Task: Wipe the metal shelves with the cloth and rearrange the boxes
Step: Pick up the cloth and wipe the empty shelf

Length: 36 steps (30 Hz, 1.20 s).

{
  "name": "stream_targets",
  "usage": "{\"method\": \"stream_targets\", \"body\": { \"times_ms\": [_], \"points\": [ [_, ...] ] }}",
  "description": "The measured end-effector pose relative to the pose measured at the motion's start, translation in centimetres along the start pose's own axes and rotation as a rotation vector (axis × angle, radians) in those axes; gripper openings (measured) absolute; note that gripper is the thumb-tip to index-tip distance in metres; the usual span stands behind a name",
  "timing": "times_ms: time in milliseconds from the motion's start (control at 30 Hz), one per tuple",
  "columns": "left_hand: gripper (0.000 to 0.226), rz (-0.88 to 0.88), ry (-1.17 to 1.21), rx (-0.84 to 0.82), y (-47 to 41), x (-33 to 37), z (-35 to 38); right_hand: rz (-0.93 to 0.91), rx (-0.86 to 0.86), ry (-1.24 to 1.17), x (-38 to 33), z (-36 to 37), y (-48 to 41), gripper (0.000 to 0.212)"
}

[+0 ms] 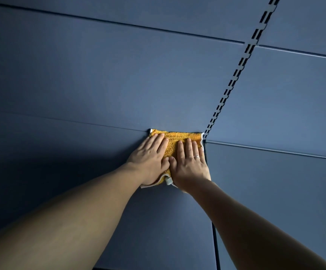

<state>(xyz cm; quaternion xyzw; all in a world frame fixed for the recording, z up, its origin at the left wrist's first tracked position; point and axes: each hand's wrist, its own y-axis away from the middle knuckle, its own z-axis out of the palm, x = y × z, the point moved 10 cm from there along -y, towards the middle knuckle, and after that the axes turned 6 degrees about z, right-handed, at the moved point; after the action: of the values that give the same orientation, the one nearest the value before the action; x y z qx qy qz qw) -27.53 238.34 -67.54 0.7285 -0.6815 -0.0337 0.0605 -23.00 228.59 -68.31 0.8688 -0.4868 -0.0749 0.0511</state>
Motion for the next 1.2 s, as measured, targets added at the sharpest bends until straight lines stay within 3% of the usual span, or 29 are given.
{"method": "stream_targets", "body": {
  "times_ms": [167,433,700,833,967,1200],
  "points": [
    [0.069,-0.025,-0.009,-0.004,1.4,-4.0,0.3,-0.039,-0.002,-0.010,-4.2,0.2,-0.6,0.075],
    [0.094,-0.053,0.000,0.024,3.1,-6.1,0.9,-0.108,0.017,-0.036,-6.9,0.7,-0.8,0.071],
    [0.085,-0.041,0.015,0.032,8.0,-3.5,1.3,-0.135,0.001,-0.094,-7.2,1.3,4.9,0.087],
    [0.077,-0.031,-0.024,0.094,11.2,-2.3,1.8,-0.106,0.022,-0.102,-6.9,1.8,8.7,0.076],
    [0.073,-0.038,0.003,0.017,14.5,-0.5,2.9,-0.097,0.083,-0.075,-6.8,2.0,13.0,0.066],
    [0.075,-0.035,0.046,-0.086,17.6,1.1,3.7,-0.101,-0.004,-0.023,-6.2,3.5,17.7,0.066]
  ]
}}
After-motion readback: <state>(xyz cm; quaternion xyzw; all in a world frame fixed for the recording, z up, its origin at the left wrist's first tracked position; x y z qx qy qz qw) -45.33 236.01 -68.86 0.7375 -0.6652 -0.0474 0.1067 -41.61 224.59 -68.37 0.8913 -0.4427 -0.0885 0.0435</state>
